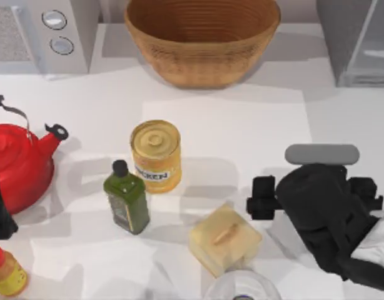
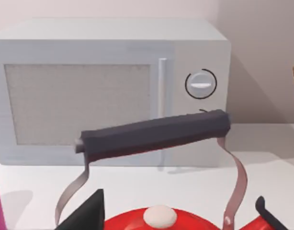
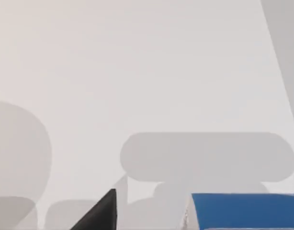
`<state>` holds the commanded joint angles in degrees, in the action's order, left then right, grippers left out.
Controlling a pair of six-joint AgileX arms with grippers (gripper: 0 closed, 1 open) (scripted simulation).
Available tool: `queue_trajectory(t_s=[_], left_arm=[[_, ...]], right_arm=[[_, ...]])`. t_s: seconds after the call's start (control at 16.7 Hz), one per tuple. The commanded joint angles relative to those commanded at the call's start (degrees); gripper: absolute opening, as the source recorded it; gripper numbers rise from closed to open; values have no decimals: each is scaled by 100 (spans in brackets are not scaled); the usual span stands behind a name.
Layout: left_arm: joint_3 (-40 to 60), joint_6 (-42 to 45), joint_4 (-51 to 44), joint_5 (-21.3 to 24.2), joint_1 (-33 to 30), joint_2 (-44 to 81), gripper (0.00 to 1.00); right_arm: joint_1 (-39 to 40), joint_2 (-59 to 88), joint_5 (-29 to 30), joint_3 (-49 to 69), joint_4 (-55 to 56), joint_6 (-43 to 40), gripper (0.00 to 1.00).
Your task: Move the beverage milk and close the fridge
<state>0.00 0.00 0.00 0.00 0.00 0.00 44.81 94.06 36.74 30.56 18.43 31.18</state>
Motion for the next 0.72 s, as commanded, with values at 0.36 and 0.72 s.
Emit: queue_trajectory(t_s=[0.36,0.72], left_arm=[[0,0,0,0,0,0,100],[0,0,0,0,0,0,100]], right_arm=[[0,0,0,0,0,0,32],[0,0,0,0,0,0,0]])
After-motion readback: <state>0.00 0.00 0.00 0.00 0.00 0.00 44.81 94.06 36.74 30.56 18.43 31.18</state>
